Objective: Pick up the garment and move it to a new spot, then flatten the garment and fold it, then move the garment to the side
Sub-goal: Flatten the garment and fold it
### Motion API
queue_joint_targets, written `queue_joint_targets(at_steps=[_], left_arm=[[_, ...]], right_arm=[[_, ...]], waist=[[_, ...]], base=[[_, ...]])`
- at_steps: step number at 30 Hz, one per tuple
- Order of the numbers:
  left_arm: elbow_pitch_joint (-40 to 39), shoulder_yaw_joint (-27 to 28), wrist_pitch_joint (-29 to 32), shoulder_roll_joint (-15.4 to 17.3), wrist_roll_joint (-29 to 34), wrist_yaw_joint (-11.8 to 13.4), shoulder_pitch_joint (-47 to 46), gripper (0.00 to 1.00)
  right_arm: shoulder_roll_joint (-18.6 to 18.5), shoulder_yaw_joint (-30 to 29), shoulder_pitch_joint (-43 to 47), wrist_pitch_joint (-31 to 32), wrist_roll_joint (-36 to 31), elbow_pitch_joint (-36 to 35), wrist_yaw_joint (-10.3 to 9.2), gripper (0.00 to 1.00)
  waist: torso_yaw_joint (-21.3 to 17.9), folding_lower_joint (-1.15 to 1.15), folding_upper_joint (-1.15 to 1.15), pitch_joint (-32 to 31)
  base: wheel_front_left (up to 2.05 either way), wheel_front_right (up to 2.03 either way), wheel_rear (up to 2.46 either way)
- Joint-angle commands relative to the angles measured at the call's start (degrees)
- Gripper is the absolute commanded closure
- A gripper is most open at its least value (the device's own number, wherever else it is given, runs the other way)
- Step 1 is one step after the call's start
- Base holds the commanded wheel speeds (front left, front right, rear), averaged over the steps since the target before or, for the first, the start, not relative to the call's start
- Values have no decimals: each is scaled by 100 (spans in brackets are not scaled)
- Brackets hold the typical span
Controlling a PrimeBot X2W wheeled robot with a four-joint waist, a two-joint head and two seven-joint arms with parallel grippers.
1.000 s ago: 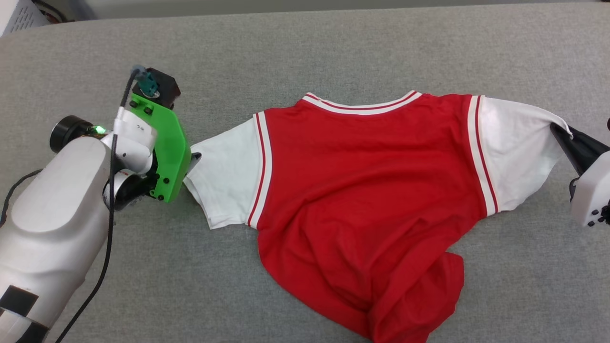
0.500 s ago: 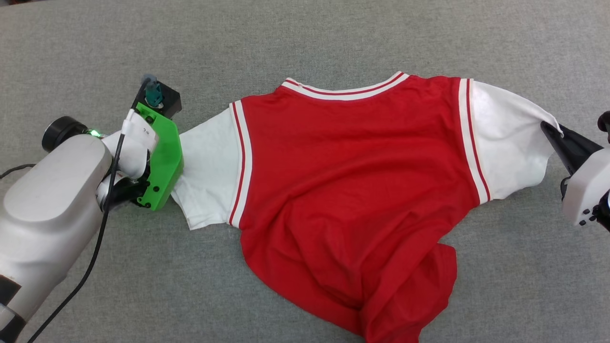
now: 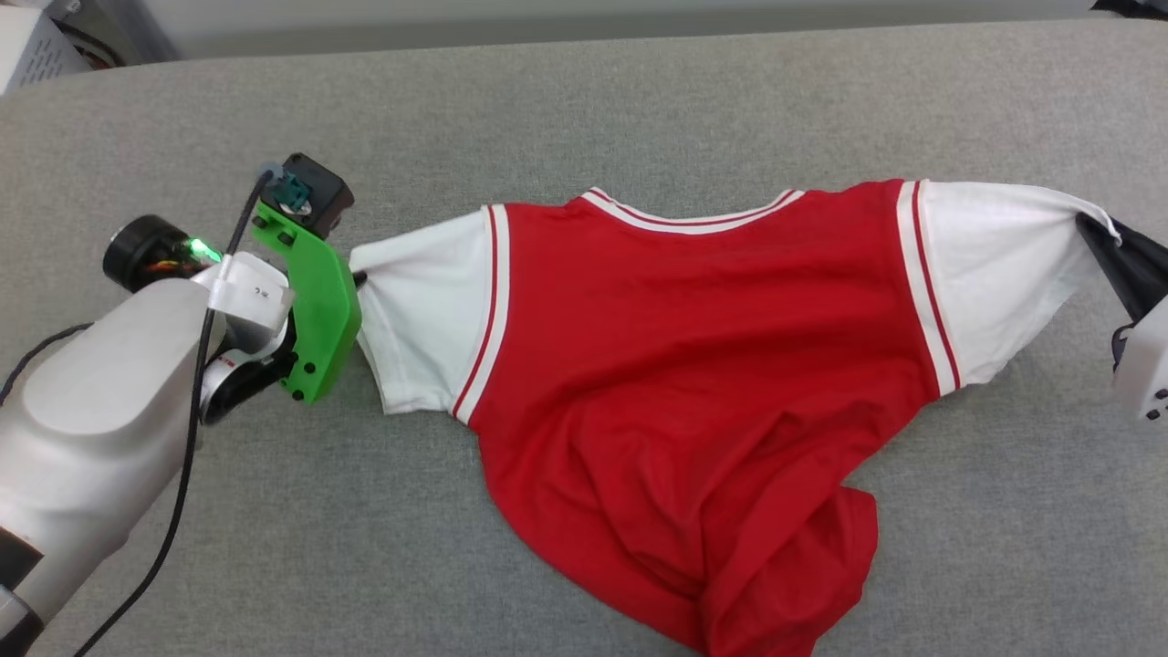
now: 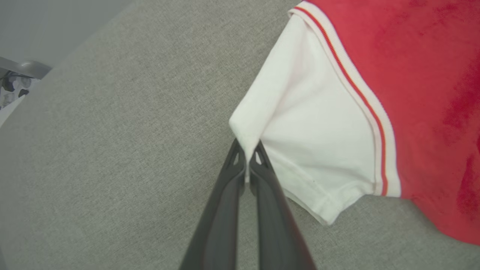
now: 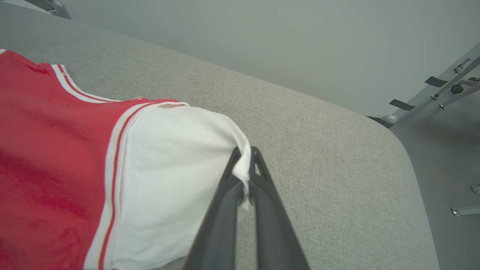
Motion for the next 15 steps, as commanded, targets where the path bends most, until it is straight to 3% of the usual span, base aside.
queue_joint_targets(at_steps=[1, 8, 15], left_arm=[[-70, 28, -207, 93, 68, -10, -191, 100], [-533, 168, -897, 375, 279, 16, -470, 100], [-1134, 551, -1526, 477, 553, 311, -944, 100]], right_arm=[[-58, -57, -86, -37, -21, -3, -4, 100], [-291, -314, -269, 73, -56, -187, -4, 100], [-410, -550, -715, 264, -74, -361, -4, 100]], waist=[[176, 0, 0, -365], [326, 0, 0, -795], [402, 0, 0, -1010]], base=[[0, 0, 0], [0, 0, 0], [0, 0, 0]])
